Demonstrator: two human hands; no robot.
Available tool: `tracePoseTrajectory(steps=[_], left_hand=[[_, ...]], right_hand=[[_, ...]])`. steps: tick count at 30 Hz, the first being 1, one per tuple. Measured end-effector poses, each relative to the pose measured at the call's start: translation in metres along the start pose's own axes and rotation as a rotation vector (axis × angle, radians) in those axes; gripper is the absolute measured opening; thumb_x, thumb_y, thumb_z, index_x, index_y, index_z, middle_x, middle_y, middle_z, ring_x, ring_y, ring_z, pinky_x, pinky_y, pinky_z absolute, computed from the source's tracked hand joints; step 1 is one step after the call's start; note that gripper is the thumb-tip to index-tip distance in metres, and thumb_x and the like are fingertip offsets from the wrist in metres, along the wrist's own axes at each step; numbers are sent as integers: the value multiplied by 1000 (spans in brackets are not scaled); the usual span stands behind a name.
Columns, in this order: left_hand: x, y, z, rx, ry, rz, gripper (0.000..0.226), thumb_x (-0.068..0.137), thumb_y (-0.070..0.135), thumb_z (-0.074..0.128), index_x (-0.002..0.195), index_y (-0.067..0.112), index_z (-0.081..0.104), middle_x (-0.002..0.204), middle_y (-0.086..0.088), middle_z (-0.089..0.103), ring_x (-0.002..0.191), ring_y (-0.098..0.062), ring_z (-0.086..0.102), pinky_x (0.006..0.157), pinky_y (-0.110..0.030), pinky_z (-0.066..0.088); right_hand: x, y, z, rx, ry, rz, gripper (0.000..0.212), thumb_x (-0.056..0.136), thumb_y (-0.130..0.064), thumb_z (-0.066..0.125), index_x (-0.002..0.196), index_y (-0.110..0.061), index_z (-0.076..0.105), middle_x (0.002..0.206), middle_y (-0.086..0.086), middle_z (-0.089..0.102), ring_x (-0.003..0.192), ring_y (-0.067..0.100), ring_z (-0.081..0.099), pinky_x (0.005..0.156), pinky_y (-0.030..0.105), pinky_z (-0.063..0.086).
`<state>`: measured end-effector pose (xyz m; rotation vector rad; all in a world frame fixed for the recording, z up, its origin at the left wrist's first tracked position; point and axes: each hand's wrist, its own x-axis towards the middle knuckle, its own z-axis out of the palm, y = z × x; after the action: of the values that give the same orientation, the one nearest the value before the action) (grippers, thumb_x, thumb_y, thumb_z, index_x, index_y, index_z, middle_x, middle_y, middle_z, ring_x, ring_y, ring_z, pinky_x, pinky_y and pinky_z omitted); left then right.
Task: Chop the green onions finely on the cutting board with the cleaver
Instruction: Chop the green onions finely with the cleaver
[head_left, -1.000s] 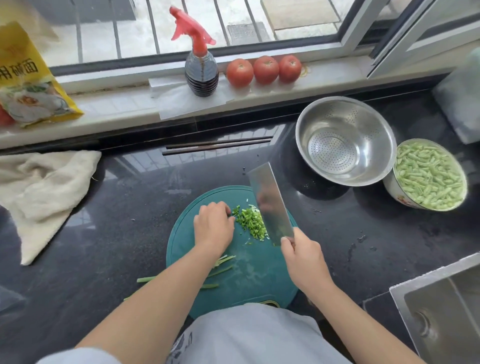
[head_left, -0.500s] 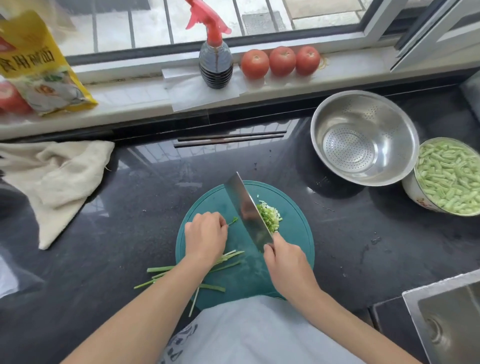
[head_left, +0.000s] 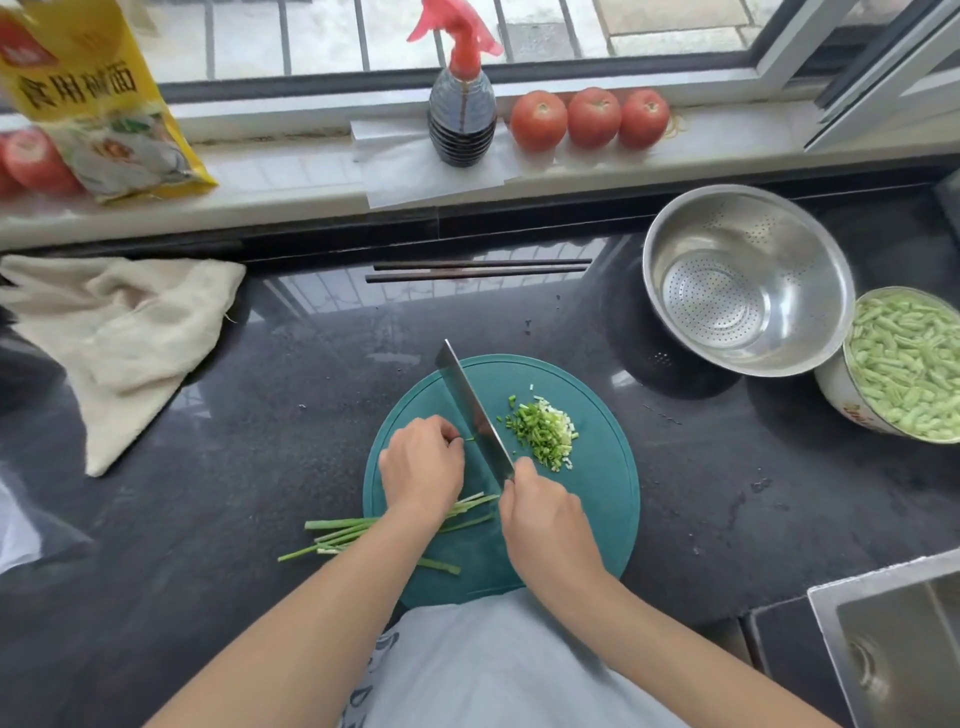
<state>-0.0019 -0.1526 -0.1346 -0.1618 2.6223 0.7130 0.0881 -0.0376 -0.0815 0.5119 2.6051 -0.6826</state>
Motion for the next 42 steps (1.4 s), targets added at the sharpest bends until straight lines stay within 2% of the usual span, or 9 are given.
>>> tracePoseTrajectory(steps=[5, 10, 16, 21, 24, 30, 33, 37, 42], left_hand=[[-1, 7, 7, 100, 27, 6, 18, 94, 28, 56, 90, 26, 74, 93, 3, 69, 96, -26, 57, 79, -40, 38], [1, 10, 8, 131, 1, -2, 19, 90, 29, 56, 82, 25, 72, 84, 2, 68, 90, -27, 58, 76, -40, 38], [2, 12, 6, 138, 2, -6, 20, 91, 30, 55, 83, 24, 73, 87, 2, 68, 92, -27, 57, 75, -39, 35], [2, 10, 9, 154, 23, -5, 23, 93, 30, 54, 82, 25, 73, 87, 4, 69, 89, -24, 56, 74, -37, 34], [2, 11, 8, 148, 22, -8, 23, 94, 30, 54, 84, 26, 74, 88, 5, 69, 91, -24, 57, 77, -38, 36], [6, -1, -5, -68, -55, -20, 17, 95, 22, 60, 90, 24, 75, 97, 5, 74, 94, -21, 63, 86, -34, 48], [9, -18, -21, -154, 6, -19, 18, 97, 21, 59, 98, 19, 77, 104, 3, 73, 101, -19, 63, 89, -31, 46], [10, -25, -25, -69, 17, 100, 17, 97, 22, 60, 106, 22, 75, 107, 2, 68, 102, -21, 61, 89, -34, 48], [17, -12, -15, 216, -75, 421, 15, 93, 28, 67, 108, 24, 68, 102, 1, 63, 99, -25, 57, 82, -38, 47]], right_hand=[[13, -10, 4, -36, -11, 16, 20, 104, -25, 32, 85, -18, 31, 84, 10, 63, 76, 39, 56, 60, 43, 38], [26, -14, 6, -35, 13, -8, 17, 104, -25, 33, 88, -18, 32, 87, 13, 65, 82, 42, 60, 60, 42, 35], [36, -15, 3, 27, 41, -18, 17, 104, -30, 36, 91, -18, 36, 86, 12, 66, 83, 41, 62, 64, 44, 42], [34, -2, -4, 34, 73, -29, 18, 104, -28, 38, 90, -18, 37, 84, 12, 65, 79, 41, 59, 61, 41, 37], [34, 6, -8, 12, 100, -5, 19, 104, -27, 38, 88, -17, 36, 84, 13, 64, 76, 42, 58, 63, 44, 41], [37, 26, -25, 60, 116, 76, 18, 103, -26, 36, 95, -13, 44, 76, 10, 60, 70, 36, 52, 61, 44, 39], [34, 27, -32, 115, 88, 55, 18, 102, -28, 37, 92, -14, 44, 70, 7, 56, 68, 32, 53, 58, 43, 38], [25, 25, -34, 168, 78, 61, 19, 101, -27, 38, 88, -16, 44, 67, 5, 56, 64, 28, 53, 59, 44, 43], [21, 26, -40, 175, 89, 71, 18, 102, -26, 40, 89, -16, 46, 67, 3, 55, 62, 24, 52, 61, 44, 45]])
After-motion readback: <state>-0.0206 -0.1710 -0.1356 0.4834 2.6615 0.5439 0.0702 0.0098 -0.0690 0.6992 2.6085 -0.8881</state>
